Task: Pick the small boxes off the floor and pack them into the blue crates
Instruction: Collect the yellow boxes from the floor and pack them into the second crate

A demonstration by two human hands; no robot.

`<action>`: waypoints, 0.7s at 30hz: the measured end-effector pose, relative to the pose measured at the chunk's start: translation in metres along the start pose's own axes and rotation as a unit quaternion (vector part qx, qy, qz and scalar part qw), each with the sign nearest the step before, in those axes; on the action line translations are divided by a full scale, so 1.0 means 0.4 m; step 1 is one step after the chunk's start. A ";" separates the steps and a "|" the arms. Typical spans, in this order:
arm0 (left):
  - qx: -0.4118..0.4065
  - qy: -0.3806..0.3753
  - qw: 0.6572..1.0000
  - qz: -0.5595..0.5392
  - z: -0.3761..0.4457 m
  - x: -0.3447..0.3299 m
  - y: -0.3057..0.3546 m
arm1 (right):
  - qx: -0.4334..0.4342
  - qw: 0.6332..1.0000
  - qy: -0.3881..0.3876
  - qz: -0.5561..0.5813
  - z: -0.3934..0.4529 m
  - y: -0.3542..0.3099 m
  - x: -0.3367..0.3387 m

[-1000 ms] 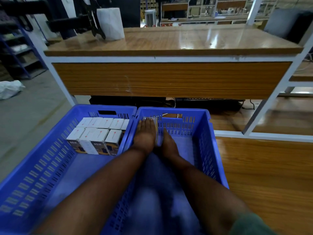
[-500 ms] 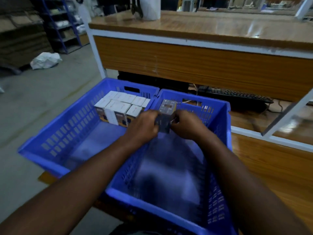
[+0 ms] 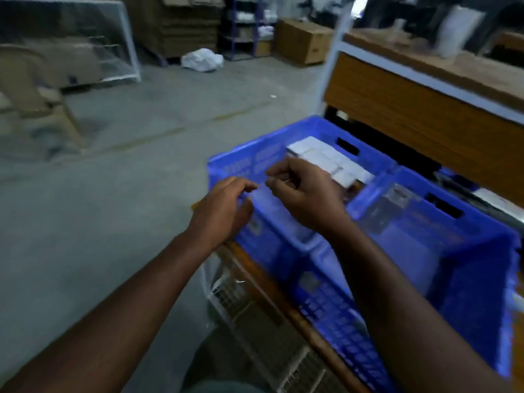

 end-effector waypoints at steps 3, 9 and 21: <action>0.069 0.036 0.997 0.013 -0.150 0.166 -0.175 | 0.012 0.996 -0.051 0.068 0.011 -0.103 -0.256; 0.311 0.067 0.947 0.052 -0.578 0.444 -0.551 | -0.023 0.962 -0.254 0.100 -0.073 -0.233 -0.849; 0.618 0.201 0.756 0.077 -1.238 0.748 -0.895 | 0.002 0.824 -0.559 0.098 -0.263 -0.437 -1.711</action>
Point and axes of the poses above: each hand's wrist, its own z-axis towards the middle knuckle, its own x-axis out of the back of the hand, y = z × x, the point moved 2 cm from there along z, towards the middle knuckle, and after that the axes turned 11 degrees about z, right-handed, at the moved point
